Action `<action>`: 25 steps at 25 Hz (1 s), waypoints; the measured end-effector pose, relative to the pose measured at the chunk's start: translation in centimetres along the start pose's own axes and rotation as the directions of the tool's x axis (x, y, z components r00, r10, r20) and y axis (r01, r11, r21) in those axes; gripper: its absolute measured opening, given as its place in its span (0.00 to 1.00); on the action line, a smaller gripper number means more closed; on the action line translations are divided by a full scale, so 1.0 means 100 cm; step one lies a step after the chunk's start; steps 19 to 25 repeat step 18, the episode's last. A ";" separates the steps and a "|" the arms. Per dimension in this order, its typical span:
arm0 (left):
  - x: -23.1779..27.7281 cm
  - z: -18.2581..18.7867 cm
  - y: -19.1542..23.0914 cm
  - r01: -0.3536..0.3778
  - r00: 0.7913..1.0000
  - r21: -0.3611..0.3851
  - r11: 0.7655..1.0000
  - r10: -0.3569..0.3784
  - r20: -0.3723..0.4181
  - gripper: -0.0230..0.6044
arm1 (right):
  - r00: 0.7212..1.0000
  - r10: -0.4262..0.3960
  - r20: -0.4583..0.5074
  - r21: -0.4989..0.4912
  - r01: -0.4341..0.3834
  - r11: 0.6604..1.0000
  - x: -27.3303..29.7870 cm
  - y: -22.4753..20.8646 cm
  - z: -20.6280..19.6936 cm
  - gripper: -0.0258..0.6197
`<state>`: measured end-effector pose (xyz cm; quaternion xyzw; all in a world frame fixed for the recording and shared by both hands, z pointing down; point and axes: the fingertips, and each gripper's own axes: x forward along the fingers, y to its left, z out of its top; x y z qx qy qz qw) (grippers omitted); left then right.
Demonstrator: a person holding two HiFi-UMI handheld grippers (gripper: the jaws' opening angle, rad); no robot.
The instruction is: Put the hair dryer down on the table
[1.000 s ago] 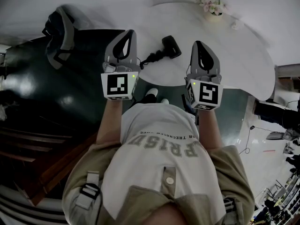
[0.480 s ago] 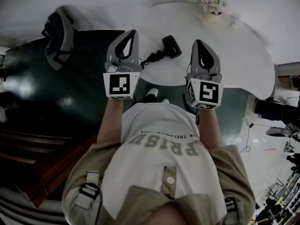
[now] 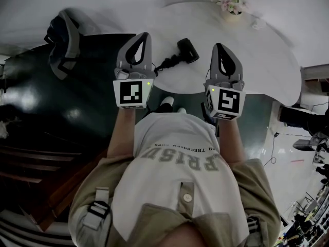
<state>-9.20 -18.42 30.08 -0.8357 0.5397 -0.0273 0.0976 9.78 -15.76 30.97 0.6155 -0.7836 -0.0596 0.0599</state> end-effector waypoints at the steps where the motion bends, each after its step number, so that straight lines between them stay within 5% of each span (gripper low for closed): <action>1: 0.000 0.000 0.000 -0.003 1.000 -0.003 1.000 0.003 -0.002 0.05 | 1.000 0.001 0.000 0.001 -0.001 1.000 0.000 0.000 0.000 0.04; 25: 0.007 -0.005 -0.002 0.030 1.000 0.028 0.999 -0.030 0.001 0.05 | 1.000 -0.009 0.003 -0.003 0.009 1.000 -0.003 -0.004 0.003 0.04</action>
